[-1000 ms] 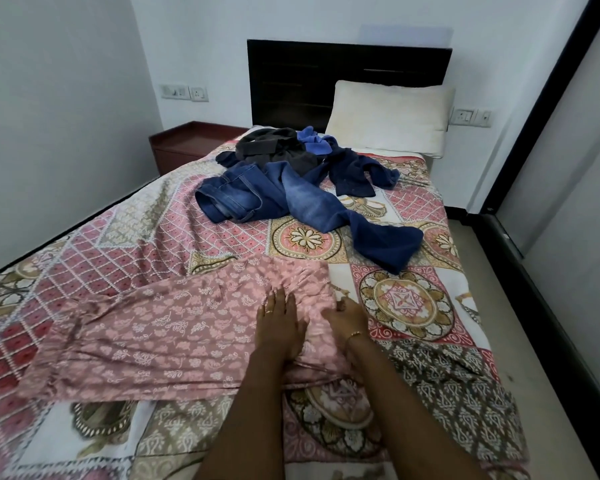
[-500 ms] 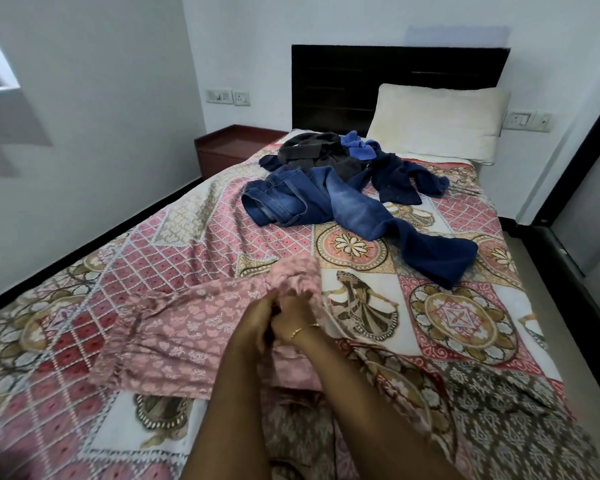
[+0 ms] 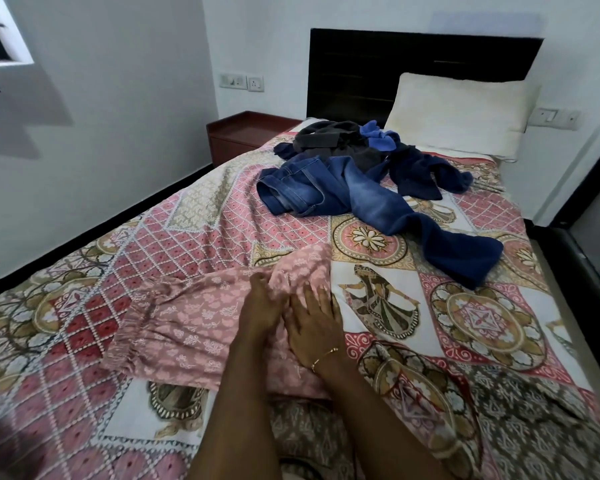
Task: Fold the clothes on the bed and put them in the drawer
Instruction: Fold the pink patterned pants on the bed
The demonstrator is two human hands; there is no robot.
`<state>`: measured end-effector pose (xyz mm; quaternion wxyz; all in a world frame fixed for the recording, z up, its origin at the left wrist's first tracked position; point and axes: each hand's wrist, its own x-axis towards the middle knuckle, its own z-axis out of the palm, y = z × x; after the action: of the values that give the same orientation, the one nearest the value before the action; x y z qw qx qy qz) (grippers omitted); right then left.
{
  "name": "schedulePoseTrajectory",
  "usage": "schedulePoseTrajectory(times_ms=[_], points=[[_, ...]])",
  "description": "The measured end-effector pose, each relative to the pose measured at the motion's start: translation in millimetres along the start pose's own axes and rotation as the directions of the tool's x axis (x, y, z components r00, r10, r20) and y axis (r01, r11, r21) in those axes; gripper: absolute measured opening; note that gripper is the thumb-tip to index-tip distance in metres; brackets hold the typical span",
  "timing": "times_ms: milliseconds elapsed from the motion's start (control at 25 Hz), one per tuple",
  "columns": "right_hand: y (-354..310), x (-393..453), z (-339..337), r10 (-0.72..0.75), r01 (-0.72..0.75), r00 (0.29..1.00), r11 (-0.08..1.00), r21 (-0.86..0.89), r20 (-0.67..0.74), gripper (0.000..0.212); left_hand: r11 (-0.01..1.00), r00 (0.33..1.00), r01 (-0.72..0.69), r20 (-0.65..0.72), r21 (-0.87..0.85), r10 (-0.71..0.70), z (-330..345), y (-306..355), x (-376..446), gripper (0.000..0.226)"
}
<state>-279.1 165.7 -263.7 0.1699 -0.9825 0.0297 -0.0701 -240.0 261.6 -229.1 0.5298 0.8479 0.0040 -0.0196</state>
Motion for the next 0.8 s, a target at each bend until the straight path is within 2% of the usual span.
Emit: schedulePoseTrajectory(times_ms=[80,160,240,320,400,440,480,520,560,600,640,720,760,800], points=[[0.6,-0.4,4.1,0.003,-0.003,1.000,1.000,-0.022,-0.017,0.071,0.989,0.989,-0.145,-0.014,0.020,0.145,1.7,-4.3,-1.1,0.036],[0.1,0.9,4.0,-0.013,0.014,1.000,0.999,-0.040,0.022,0.081,0.983,0.978,-0.177,-0.102,0.055,0.182,2.3,-7.7,1.2,0.039],[0.5,1.8,4.1,-0.004,0.006,0.999,0.998,-0.057,0.043,0.086,0.990,0.983,-0.091,-0.146,0.106,0.106,2.9,-8.5,-0.2,0.040],[-2.2,0.5,1.9,0.000,0.005,0.998,0.997,-0.079,0.066,0.089,0.998,0.992,-0.011,-0.122,0.070,0.019,5.4,-12.8,0.8,0.041],[-3.4,0.2,-0.4,0.004,0.001,0.997,0.998,-0.068,0.081,0.084,0.996,0.996,0.061,-0.062,-0.063,-0.065,5.8,-9.6,-0.1,0.045],[-5.4,1.7,-6.4,0.023,-0.023,0.997,1.000,-0.005,0.071,0.075,0.980,0.993,0.104,-0.029,-0.170,-0.111,3.5,-2.9,-1.0,0.046],[-5.9,7.1,-13.3,0.075,-0.080,0.996,0.988,0.132,0.042,0.065,0.950,0.989,0.142,0.014,-0.278,-0.144,-0.2,5.9,-0.8,0.047],[-7.6,11.2,-24.3,0.168,-0.158,0.986,0.932,0.327,-0.005,0.057,0.918,0.986,0.166,0.062,-0.359,-0.154,-3.0,16.8,-0.2,0.046],[-2.3,21.3,-33.8,0.299,-0.251,0.954,0.802,0.543,-0.001,0.053,0.896,0.983,0.174,0.124,-0.409,-0.134,-4.2,29.4,-0.4,0.045],[6.3,30.1,-47.6,0.408,-0.322,0.911,0.607,0.727,0.063,0.054,0.876,0.975,0.175,0.202,-0.449,-0.091,-0.3,44.3,-0.9,0.044],[20.8,37.6,-61.8,0.471,-0.375,0.867,0.400,0.836,0.164,0.058,0.863,0.956,0.180,0.290,-0.473,-0.041,8.4,60.0,-3.6,0.044],[60.9,41.6,-87.0,0.455,-0.408,0.827,0.081,0.909,0.330,0.054,0.875,0.857,0.209,0.513,-0.437,0.052,39.8,87.9,-15.9,0.047],[80.5,38.7,-96.3,0.436,-0.432,0.815,0.016,0.902,0.383,0.045,0.895,0.784,0.221,0.617,-0.387,0.073,57.9,97.2,-24.6,0.049],[99.5,34.0,-101.6,0.448,-0.482,0.783,-0.004,0.876,0.432,0.038,0.914,0.719,0.218,0.690,-0.342,0.087,74.9,103.5,-31.7,0.049]])
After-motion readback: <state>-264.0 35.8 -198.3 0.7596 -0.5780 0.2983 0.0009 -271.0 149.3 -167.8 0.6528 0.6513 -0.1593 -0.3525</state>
